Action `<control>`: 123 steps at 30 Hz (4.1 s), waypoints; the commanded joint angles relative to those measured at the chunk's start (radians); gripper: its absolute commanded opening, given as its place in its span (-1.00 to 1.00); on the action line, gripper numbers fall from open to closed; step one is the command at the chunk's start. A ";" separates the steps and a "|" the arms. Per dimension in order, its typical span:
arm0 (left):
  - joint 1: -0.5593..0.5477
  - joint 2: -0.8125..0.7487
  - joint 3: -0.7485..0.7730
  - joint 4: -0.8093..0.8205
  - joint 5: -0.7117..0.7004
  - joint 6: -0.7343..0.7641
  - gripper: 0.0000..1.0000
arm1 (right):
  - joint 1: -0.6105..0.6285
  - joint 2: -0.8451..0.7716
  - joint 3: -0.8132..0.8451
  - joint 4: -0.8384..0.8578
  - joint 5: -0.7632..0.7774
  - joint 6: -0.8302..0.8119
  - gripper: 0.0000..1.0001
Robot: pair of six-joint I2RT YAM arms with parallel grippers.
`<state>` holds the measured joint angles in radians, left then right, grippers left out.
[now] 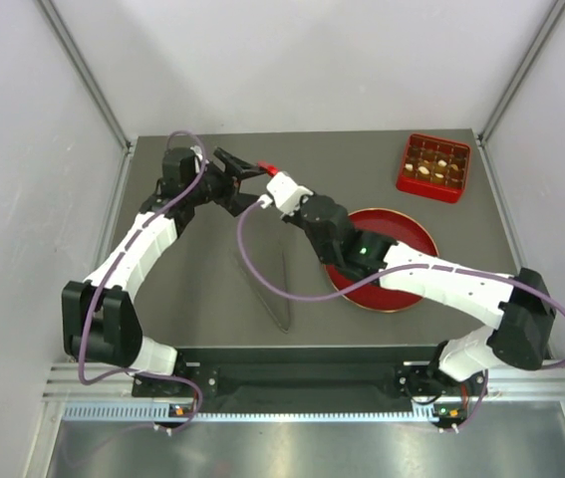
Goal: Pack the chocolate
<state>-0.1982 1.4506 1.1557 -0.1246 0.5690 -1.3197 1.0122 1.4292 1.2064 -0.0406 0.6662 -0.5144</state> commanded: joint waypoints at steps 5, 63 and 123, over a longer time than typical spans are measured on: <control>-0.001 -0.116 -0.017 0.023 -0.018 -0.018 0.64 | 0.049 0.054 -0.022 0.133 0.138 -0.087 -1.00; 0.023 0.093 -0.142 0.813 0.264 -0.282 -1.00 | 0.135 0.007 -0.132 0.170 0.135 0.015 0.64; 0.006 0.070 0.006 0.451 0.224 0.174 -1.00 | -0.969 0.637 0.473 -0.153 -0.570 0.665 -0.52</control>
<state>-0.1864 1.5169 1.1484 0.2432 0.7738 -1.1568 0.0475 2.0285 1.6138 -0.2684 0.1108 0.1394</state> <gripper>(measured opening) 0.133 0.252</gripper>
